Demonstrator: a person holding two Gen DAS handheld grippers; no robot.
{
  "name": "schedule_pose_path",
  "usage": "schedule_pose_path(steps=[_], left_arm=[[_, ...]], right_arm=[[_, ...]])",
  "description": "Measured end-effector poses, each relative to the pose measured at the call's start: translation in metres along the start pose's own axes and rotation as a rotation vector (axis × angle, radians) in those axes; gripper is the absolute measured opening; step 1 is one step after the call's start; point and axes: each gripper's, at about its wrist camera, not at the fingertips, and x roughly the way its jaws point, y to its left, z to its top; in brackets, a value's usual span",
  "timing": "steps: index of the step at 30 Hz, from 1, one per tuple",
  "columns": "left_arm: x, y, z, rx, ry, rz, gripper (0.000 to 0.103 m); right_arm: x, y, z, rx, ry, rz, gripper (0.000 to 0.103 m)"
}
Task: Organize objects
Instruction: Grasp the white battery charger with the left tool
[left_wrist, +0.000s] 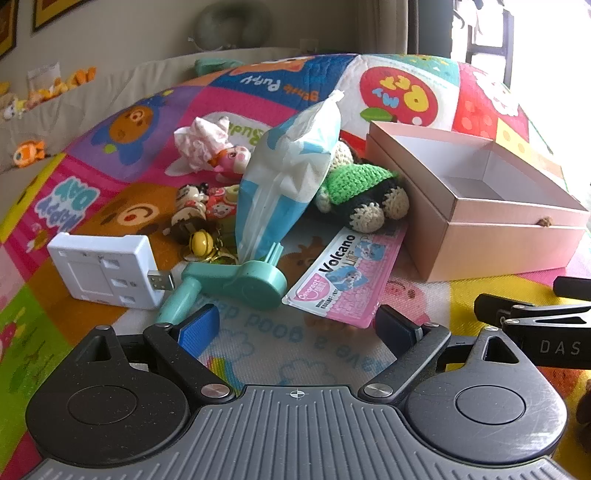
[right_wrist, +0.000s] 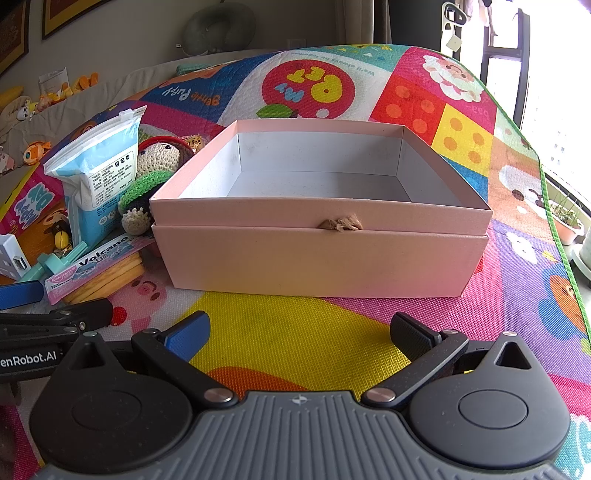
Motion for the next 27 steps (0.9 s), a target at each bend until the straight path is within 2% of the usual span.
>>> schedule_pose_path(steps=[4,19,24,27], left_arm=[[-0.002,-0.006,0.003,0.015,-0.004,0.016,0.095],[0.002,0.0,0.0,-0.007,0.0,-0.004,0.095],[-0.014,0.011,-0.005,-0.007,0.019,-0.07,0.09],[-0.04,0.031,-0.008,-0.066,0.028,-0.135,0.083]], right_arm=[[0.0,0.0,0.0,0.0,0.0,0.0,0.103],[0.0,0.0,0.0,0.0,0.0,0.0,0.103],[0.0,0.0,0.0,0.0,0.0,0.0,0.103],[0.0,0.0,0.0,0.0,0.0,0.0,0.103]])
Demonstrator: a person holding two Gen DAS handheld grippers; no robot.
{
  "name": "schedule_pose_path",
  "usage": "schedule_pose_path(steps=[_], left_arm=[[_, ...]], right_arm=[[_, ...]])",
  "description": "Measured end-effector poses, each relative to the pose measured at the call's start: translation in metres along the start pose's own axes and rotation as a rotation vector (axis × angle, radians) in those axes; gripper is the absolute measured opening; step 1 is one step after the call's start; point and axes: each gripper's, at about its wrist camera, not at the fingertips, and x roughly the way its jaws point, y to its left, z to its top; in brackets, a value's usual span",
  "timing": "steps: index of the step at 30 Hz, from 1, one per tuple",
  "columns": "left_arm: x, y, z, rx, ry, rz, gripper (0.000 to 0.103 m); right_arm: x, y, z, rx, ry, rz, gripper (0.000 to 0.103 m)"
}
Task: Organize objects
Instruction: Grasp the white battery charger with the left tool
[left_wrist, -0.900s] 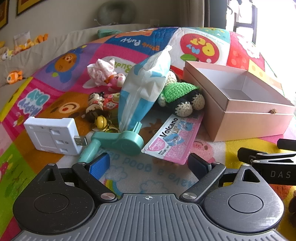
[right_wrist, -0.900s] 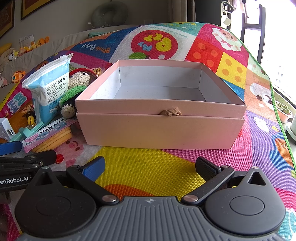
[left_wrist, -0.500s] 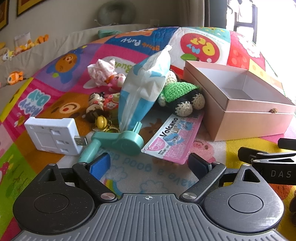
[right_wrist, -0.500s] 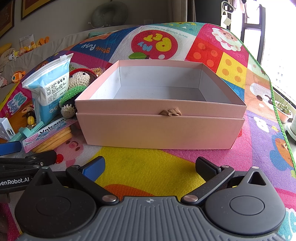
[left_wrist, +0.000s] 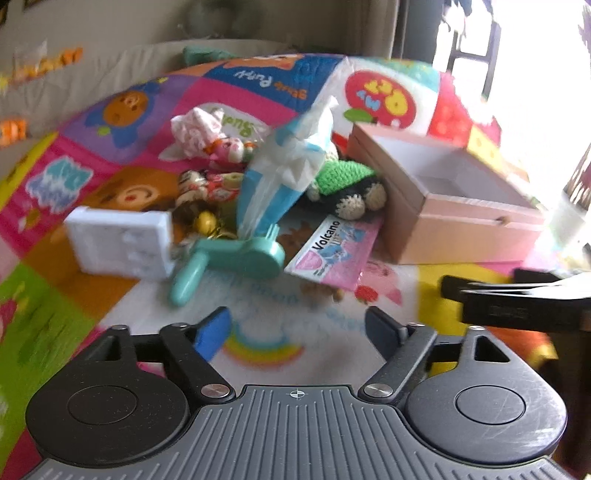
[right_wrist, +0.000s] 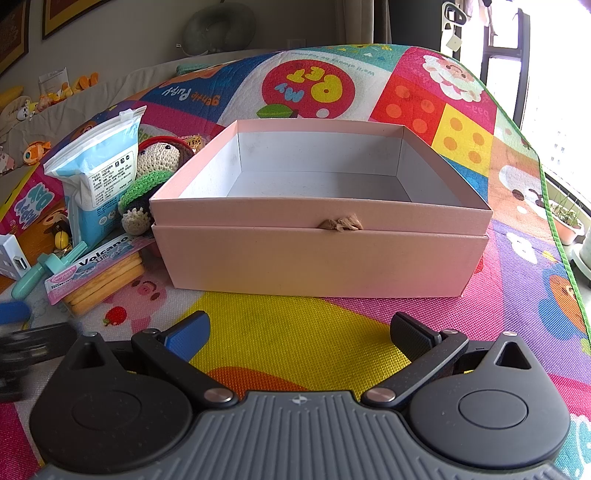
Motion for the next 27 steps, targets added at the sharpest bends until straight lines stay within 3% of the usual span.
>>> schedule_pose_path(steps=[3,6,10,14,18,25,27], left_arm=[[-0.027,0.028,0.013,-0.084,-0.097,0.09,0.083],[-0.032,0.07,0.036,-0.27,-0.173,0.194,0.083],[-0.006,0.114,0.062,-0.403,-0.149,0.247,0.082],[0.015,0.126,0.06,-0.349,-0.071,0.309,0.081],[-0.002,0.115,0.032,-0.236,0.024,0.194,0.079],[-0.044,0.103,0.009,-0.119,-0.019,0.04,0.079],[-0.038,0.105,0.016,-0.076,-0.006,0.053,0.079]], right_arm=[[0.0,0.0,0.0,0.0,0.0,0.0,0.103],[0.0,0.0,0.0,0.0,0.0,0.0,0.103],[0.0,0.0,0.0,0.0,0.0,0.0,0.103],[0.0,0.0,-0.001,-0.001,0.0,0.0,0.103],[0.0,0.0,-0.001,-0.001,0.0,0.0,0.103],[0.0,0.0,-0.001,-0.001,0.0,0.0,0.103],[0.0,0.0,-0.001,-0.001,0.0,0.0,0.103]])
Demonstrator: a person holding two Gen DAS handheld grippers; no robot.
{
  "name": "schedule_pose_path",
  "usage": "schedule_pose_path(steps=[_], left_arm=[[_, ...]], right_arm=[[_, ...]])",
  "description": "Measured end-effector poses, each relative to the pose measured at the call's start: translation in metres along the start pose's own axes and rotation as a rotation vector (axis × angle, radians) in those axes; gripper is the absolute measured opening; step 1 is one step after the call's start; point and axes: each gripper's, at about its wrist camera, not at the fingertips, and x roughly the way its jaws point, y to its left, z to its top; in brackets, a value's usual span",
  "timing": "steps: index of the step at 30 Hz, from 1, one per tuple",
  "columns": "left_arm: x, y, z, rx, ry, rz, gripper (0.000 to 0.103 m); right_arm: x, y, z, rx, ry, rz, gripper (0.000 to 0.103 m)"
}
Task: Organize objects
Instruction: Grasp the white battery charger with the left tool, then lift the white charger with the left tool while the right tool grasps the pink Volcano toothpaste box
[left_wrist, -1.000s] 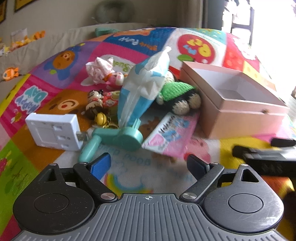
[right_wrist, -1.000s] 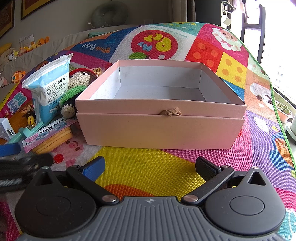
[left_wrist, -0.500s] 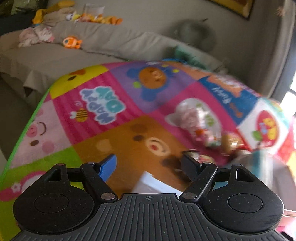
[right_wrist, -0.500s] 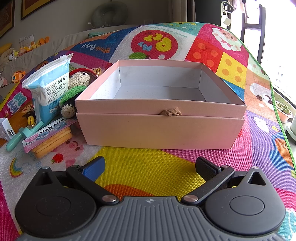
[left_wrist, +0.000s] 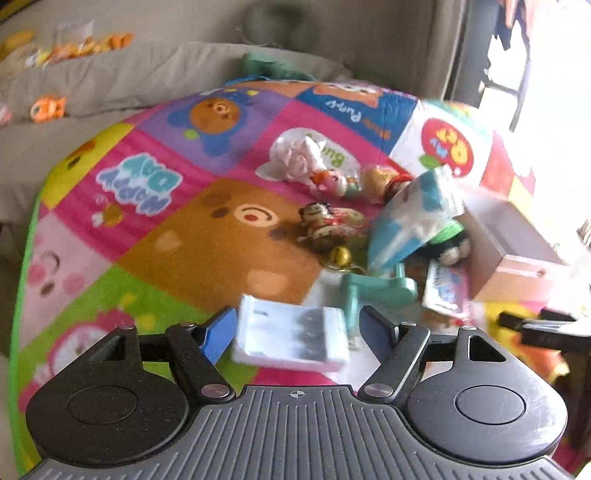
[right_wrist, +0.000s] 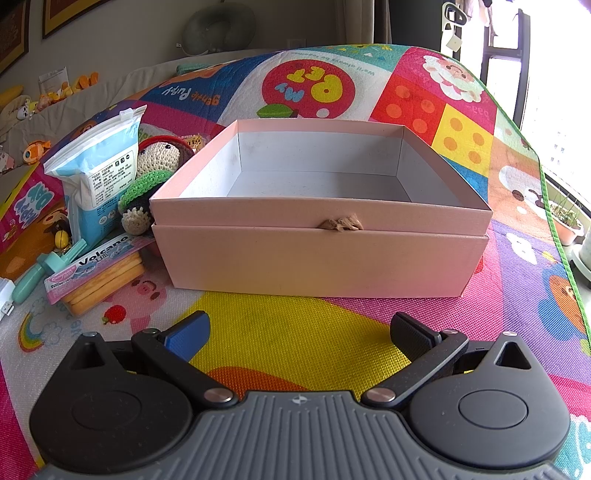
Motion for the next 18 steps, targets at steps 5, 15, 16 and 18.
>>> schedule_pose_path(steps=[5,15,16,18], left_arm=[[0.027,0.023,0.005,-0.178,0.05,0.012,0.077],[-0.009,-0.052,-0.029,0.23,0.125,-0.308,0.076],[-0.014,-0.06,-0.032,0.304,0.11,-0.294,0.076],[-0.021,-0.078,-0.039,0.489,0.079,-0.239,0.076]], right_arm=[[0.0,0.0,0.0,0.0,0.0,0.0,0.103],[-0.002,0.0,0.001,-0.001,0.0,0.0,0.103],[-0.002,0.0,0.001,0.0,0.0,0.0,0.103],[-0.002,0.0,0.001,0.0,0.0,0.0,0.103]])
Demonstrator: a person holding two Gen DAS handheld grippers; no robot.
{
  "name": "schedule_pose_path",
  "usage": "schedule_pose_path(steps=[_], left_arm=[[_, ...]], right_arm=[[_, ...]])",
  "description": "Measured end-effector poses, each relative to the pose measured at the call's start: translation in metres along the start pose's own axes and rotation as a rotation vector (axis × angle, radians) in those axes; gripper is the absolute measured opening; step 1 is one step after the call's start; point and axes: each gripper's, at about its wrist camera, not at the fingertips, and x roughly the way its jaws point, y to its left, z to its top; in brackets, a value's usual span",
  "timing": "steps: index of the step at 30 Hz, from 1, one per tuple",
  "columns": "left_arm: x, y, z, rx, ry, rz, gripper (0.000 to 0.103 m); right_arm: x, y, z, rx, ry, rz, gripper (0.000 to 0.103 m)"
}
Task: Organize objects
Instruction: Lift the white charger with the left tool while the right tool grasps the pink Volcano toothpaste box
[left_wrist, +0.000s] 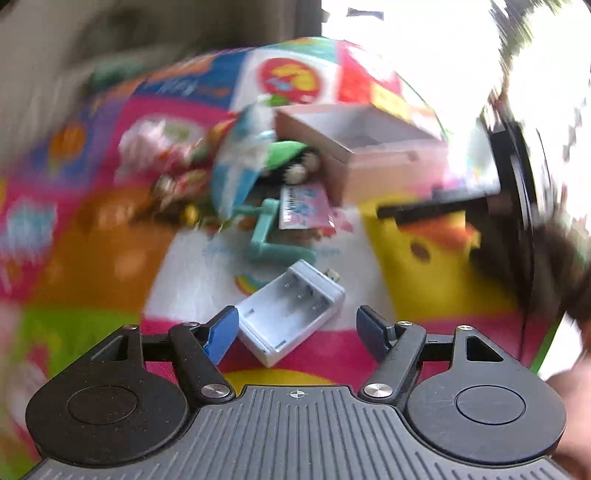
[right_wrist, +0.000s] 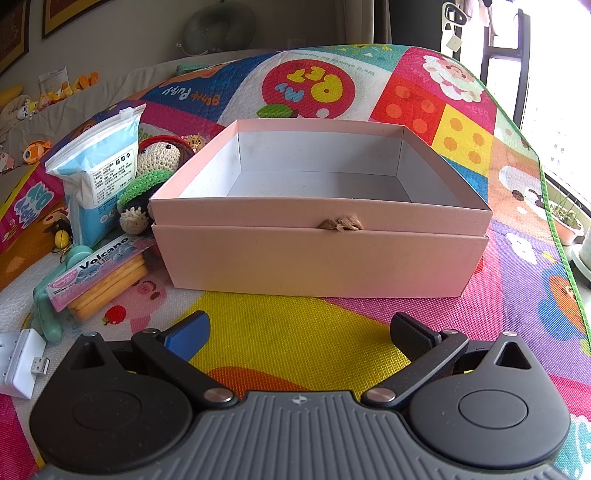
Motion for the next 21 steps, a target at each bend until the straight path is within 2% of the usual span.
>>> schedule_pose_path(steps=[1,3,6,9,12,14,17,20,21], left_arm=[[0.002,-0.009,0.001,0.092,0.008,0.029,0.076],[0.008,-0.02,0.001,0.213,0.03,0.059,0.076],[0.022,-0.021,0.006,0.292,0.061,0.065,0.076],[0.041,-0.003,0.013,0.223,0.086,0.034,0.079],[0.057,0.025,0.02,0.039,0.111,-0.055,0.081],[0.062,0.033,0.02,-0.04,0.097,-0.077,0.081],[0.059,0.024,0.017,-0.03,0.081,-0.032,0.08],[0.053,0.012,0.011,-0.097,0.053,0.029,0.071],[0.052,0.006,0.01,-0.1,0.044,0.047,0.065]], right_arm=[[0.0,0.0,0.0,0.0,0.0,0.0,0.103],[0.0,0.0,0.0,0.0,0.0,0.0,0.103],[0.0,0.0,0.0,0.0,0.0,0.0,0.103],[0.0,0.002,-0.001,0.0,0.0,0.0,0.103],[0.0,0.003,-0.002,-0.011,0.009,0.01,0.103],[-0.002,0.002,-0.003,-0.02,0.026,0.023,0.103],[-0.006,-0.003,-0.001,-0.049,0.044,0.048,0.103],[-0.021,-0.008,-0.011,-0.075,0.049,0.07,0.103],[-0.024,-0.012,-0.012,-0.077,0.048,0.074,0.103]])
